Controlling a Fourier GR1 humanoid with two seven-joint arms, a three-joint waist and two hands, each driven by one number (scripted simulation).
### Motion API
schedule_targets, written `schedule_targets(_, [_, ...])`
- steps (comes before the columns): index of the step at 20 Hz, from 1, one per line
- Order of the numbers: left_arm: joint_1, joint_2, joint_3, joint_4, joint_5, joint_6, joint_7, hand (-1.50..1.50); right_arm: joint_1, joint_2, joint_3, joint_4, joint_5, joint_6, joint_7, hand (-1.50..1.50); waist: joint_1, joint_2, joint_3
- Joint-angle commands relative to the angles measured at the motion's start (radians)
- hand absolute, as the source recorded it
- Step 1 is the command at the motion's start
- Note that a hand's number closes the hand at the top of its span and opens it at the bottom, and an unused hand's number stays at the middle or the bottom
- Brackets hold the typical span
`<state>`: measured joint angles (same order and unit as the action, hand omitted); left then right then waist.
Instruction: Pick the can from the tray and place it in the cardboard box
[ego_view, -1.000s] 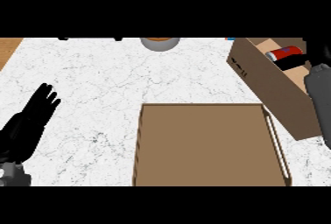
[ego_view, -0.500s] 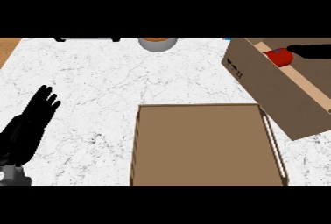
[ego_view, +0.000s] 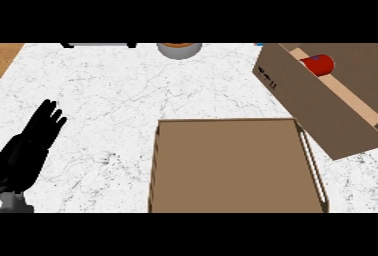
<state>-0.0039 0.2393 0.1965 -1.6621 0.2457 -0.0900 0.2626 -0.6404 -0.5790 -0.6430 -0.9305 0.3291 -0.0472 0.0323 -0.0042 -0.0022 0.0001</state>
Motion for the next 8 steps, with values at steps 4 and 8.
schedule_targets(4, [-0.064,-0.006,-0.006,0.052,-0.034,0.012,0.009,0.00,0.091,-0.110,-0.040,0.028,-0.120,0.124,-0.078,-1.50,0.004,0.003,0.000])
schedule_targets(8, [-0.047,-0.012,-0.003,-0.003,-0.018,0.006,0.041,0.00,0.107,-0.156,-0.034,0.096,-0.134,0.129,-0.136,-1.50,0.010,0.004,0.000])
